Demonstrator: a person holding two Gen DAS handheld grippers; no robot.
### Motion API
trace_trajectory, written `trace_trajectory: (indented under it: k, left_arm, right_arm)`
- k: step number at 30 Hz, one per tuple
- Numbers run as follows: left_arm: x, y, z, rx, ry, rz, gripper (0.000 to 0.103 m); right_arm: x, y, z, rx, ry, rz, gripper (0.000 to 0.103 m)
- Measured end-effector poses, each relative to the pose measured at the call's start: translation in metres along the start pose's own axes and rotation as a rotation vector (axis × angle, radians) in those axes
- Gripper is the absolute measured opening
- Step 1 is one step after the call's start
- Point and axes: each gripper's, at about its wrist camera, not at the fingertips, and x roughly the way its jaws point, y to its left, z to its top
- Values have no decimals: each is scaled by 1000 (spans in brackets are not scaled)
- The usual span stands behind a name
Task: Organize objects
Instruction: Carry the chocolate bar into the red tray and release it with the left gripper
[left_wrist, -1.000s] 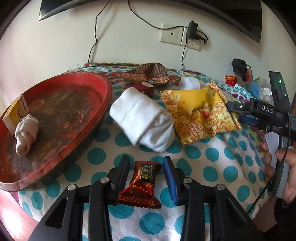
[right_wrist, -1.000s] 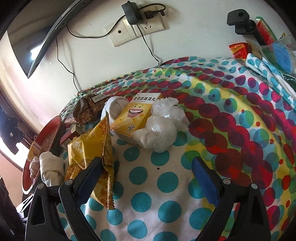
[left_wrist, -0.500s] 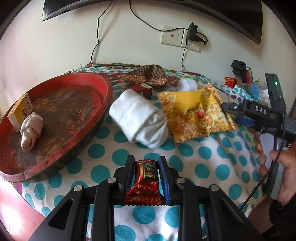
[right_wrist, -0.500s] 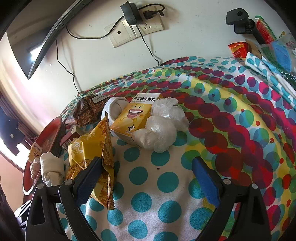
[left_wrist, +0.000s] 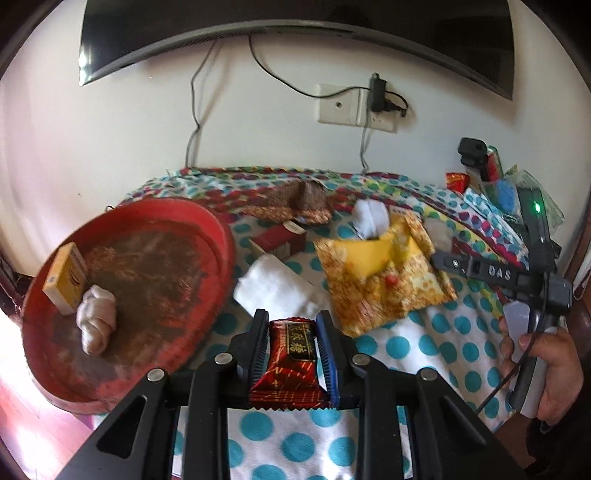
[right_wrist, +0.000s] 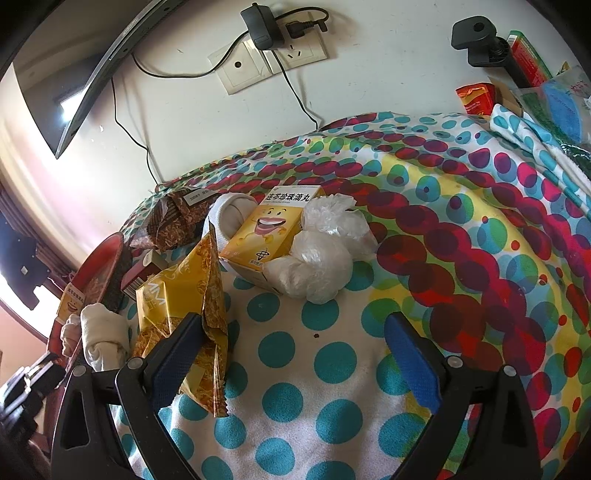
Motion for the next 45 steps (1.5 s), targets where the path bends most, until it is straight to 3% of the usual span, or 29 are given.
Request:
trace_trajectory:
  k: [18, 29, 35, 45]
  left_arm:
    - [-10, 82, 51, -20, -13, 178, 27]
    - [25, 137, 80, -99, 50, 361, 27]
    - [43, 146, 83, -71, 90, 410, 27]
    - [64, 168, 89, -110, 140, 460, 27]
  right_arm:
    - [1, 1, -1, -1, 1, 1, 100]
    - [1, 3, 1, -2, 3, 5, 102]
    - [1, 4, 1, -3, 4, 3, 103]
    - [1, 3, 0, -3, 4, 4, 103]
